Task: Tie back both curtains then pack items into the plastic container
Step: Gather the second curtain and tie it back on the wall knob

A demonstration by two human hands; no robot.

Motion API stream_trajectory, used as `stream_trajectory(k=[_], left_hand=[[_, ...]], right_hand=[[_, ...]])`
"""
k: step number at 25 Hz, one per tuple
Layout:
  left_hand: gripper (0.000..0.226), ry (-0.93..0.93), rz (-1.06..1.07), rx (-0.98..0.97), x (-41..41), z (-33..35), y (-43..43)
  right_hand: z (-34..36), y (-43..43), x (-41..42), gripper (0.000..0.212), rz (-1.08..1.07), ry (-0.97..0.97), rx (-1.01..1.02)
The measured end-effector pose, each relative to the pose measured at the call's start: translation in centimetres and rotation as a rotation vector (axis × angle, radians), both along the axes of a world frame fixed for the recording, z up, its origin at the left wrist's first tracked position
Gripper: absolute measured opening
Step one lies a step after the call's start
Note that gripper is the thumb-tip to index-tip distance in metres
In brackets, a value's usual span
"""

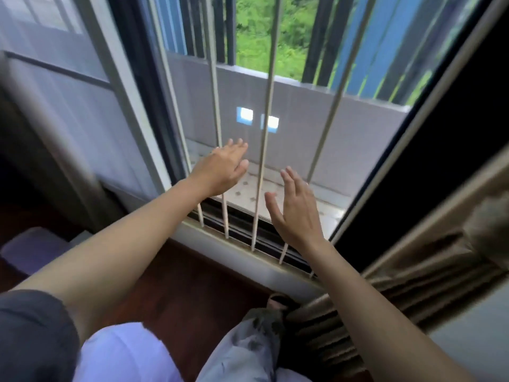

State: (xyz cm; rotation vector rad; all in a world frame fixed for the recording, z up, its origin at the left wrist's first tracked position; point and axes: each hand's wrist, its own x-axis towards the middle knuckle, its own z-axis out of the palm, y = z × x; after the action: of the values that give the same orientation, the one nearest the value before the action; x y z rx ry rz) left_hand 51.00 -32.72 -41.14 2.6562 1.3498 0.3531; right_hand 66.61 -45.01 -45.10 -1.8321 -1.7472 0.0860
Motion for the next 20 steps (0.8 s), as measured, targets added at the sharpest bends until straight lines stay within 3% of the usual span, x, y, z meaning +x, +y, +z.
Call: stream_trajectory(k=[4, 10, 17, 20], left_hand=[[0.054, 0.163, 0.085, 0.028, -5.8, 4.5, 3.7], [0.057, 0.185, 0.318, -0.004, -17.6, 11.9, 9.2], [0.051, 0.274, 0.555, 0.053, -35.7, 16.1, 15.0], [0.052, 0.269, 0.632, 0.021, -42.6, 16.8, 16.8]], right_hand=[[5.2, 4.2, -3.7, 0.065, 0.198, -0.084, 0.013], [14.9, 12.7, -11.4, 0.064, 0.570, -0.213, 0.051], [16.2, 24.9, -30.0, 0.068, 0.811, -0.231, 0.122], [16.5, 28.9, -37.6, 0.074, 0.852, -0.220, 0.061]])
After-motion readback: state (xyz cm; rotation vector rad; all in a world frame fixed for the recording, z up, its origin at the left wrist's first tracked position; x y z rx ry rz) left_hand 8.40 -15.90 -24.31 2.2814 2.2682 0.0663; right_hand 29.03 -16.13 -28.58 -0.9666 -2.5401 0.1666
